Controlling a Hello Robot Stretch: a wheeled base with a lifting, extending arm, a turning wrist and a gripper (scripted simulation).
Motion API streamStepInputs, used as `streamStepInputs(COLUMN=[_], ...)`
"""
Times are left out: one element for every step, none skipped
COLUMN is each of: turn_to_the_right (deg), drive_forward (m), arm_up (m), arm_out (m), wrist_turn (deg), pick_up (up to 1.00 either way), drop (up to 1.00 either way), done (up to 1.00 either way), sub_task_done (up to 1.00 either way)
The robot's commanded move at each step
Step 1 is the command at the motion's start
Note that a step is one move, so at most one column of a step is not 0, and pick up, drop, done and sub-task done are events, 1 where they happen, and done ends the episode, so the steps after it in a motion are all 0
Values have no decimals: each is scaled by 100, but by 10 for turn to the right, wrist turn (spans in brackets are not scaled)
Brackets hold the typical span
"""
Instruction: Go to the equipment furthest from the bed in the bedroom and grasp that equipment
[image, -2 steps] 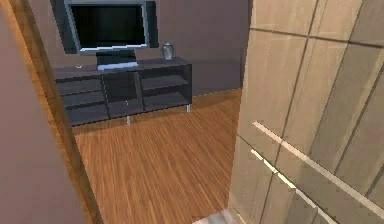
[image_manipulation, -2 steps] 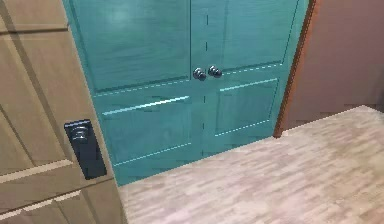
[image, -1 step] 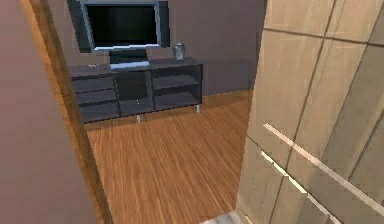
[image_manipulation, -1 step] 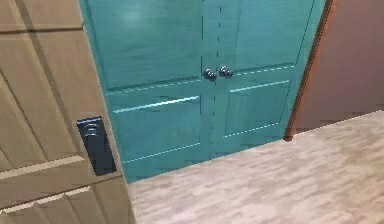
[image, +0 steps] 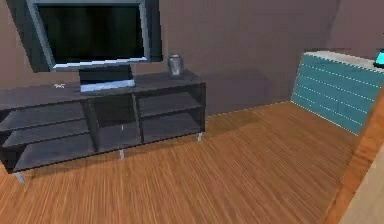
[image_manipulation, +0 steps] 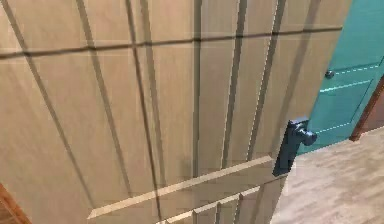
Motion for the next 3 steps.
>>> streamStepInputs(turn_to_the_right=[-360, -30, 0], drive_forward=[0, 0, 5], arm_up=[0, 0, 0], arm_out=[0, 0, 0], wrist_turn=[0, 0, 0], pick_up=[0, 0, 0], drop=[0, 0, 0], done=[0, 0, 0], sub_task_done=[0, 0, 0])
